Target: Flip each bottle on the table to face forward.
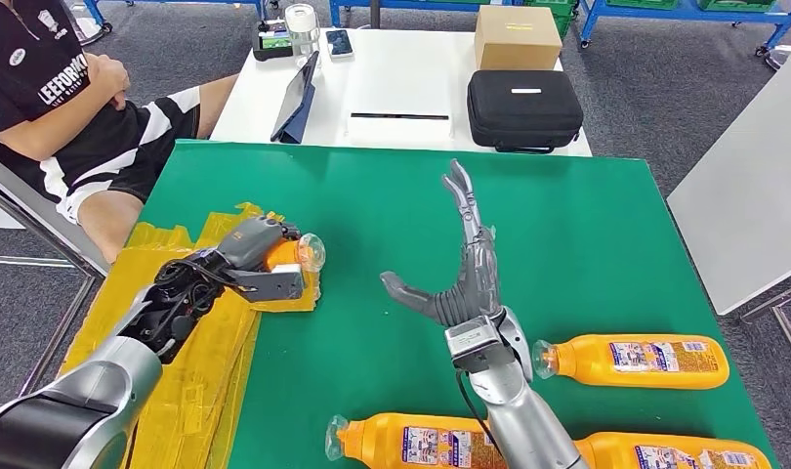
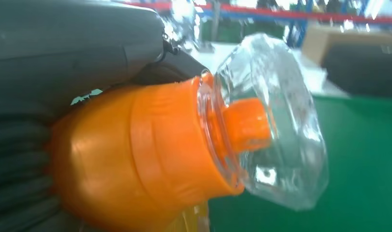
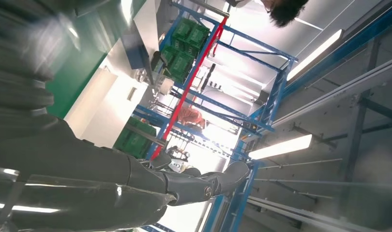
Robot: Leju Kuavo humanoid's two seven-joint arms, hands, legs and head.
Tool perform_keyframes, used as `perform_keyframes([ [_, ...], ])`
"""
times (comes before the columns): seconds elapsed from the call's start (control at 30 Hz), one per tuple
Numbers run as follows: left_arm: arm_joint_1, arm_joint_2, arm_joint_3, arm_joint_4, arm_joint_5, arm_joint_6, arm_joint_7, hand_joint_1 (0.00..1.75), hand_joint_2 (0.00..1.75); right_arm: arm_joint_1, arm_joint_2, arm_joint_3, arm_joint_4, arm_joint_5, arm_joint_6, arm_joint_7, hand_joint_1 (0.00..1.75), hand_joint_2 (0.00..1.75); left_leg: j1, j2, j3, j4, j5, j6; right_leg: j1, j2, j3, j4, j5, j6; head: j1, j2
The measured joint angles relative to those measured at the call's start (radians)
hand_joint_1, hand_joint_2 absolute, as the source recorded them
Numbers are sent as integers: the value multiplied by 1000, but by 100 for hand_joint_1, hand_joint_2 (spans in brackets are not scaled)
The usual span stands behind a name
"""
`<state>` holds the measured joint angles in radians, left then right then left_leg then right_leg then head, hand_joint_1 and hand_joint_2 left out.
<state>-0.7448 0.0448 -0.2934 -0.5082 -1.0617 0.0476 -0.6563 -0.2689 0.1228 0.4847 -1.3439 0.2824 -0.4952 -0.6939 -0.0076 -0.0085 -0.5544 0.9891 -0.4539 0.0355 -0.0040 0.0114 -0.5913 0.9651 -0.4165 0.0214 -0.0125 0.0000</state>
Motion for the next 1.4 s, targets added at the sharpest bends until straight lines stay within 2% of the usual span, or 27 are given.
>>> perform_keyframes([
  [0.03, 0, -1, -13, 5, -7, -20, 11, 0, 175, 2, 0, -4, 0, 1, 0, 0, 0, 175, 0, 0, 0, 0, 0, 0, 0, 0, 0, 0, 0, 0, 0, 0],
  [0.33, -5, -7, -125, 77, -58, -137, 104, 0, 175, 10, 1, -21, -1, 8, 3, 0, 0, 175, 0, 1, 0, 0, 0, 0, 0, 0, 0, 0, 0, 0, 0, 0],
  [0.9, -30, -8, -178, 110, -49, -170, 135, 0, 175, 24, 1, -39, -10, 25, 5, 2, 0, 175, 0, 1, 1, 0, 0, 0, 0, 0, 1, 0, 0, 0, 0, 0],
  [1.03, -22, -8, -169, 103, 30, -74, 106, 0, 175, 32, 1, -43, -20, 30, 5, 2, 0, 175, 0, 1, 1, 0, 0, 0, 0, 0, 0, 0, 0, 0, 0, 0],
  [1.17, -8, -10, -109, 46, 168, 15, 51, 0, 175, 42, 1, -46, -30, 38, 5, 3, 0, 175, 0, 0, 0, 0, 0, 0, 0, 0, 0, 0, 0, 0, 0, 0],
  [1.27, 5, -8, -64, -22, 239, -3, 24, 0, 175, 43, 1, -53, -32, 39, 5, 3, 0, 175, 0, 1, 0, 0, 0, 0, 0, 0, 0, 0, 0, 0, 0, 0],
  [1.4, 41, 5, -17, -157, 279, -107, 6, 0, 175, 51, 1, -65, -36, 43, 5, 4, 0, 175, 0, 0, -1, 0, 0, 0, 0, 0, 0, 0, 0, 0, 0, 0],
])
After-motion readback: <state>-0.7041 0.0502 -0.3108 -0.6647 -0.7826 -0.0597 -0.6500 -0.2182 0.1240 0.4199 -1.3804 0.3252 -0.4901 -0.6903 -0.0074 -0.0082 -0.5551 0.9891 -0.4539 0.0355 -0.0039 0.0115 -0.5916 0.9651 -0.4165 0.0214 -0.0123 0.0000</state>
